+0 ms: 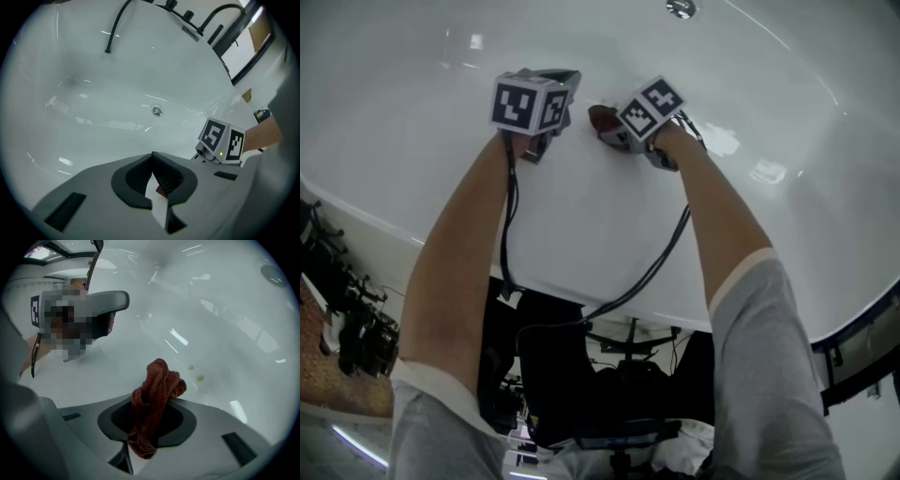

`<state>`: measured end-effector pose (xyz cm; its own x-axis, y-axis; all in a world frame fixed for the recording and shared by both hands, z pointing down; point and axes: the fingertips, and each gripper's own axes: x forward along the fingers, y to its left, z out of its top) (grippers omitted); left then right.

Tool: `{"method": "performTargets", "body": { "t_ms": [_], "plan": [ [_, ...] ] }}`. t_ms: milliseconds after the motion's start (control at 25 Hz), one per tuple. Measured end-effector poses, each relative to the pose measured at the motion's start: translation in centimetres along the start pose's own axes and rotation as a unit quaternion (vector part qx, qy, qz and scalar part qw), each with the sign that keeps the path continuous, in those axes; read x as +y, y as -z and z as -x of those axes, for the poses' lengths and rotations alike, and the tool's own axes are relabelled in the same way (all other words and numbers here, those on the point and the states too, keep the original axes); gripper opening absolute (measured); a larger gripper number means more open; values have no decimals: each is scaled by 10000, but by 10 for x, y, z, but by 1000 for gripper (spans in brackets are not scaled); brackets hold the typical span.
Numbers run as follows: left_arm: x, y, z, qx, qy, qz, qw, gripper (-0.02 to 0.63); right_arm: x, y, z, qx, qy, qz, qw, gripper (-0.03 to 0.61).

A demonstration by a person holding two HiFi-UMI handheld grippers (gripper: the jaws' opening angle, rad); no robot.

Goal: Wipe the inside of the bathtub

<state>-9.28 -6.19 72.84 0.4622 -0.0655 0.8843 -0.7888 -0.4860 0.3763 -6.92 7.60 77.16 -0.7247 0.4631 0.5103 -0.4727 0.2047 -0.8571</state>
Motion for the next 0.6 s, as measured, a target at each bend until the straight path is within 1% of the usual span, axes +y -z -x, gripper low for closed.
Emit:
{"method": "performTargets", "body": {
  "t_ms": [160, 280, 400, 480, 600],
  "plan": [
    [22, -4, 1, -19, -123, 4, 9999, 6, 10, -41, -22, -104, -175, 165, 9997, 101],
    [36, -6, -1, -15, -163, 1, 9999, 6, 9, -53, -29, -144, -292, 184, 9993, 101],
    [40, -4, -4, 34, -180, 36, 9998, 6, 7, -51, -27, -336, -397, 63, 9986, 103],
    [36, -1, -8, 85, -161, 31, 9998, 6, 2, -44, -24, -468, -386, -95, 9981, 103],
    [23, 1, -16, 134, -69, 4, 9999, 6, -14, -23, -16, -377, -213, -248, 9988, 103]
  ]
}}
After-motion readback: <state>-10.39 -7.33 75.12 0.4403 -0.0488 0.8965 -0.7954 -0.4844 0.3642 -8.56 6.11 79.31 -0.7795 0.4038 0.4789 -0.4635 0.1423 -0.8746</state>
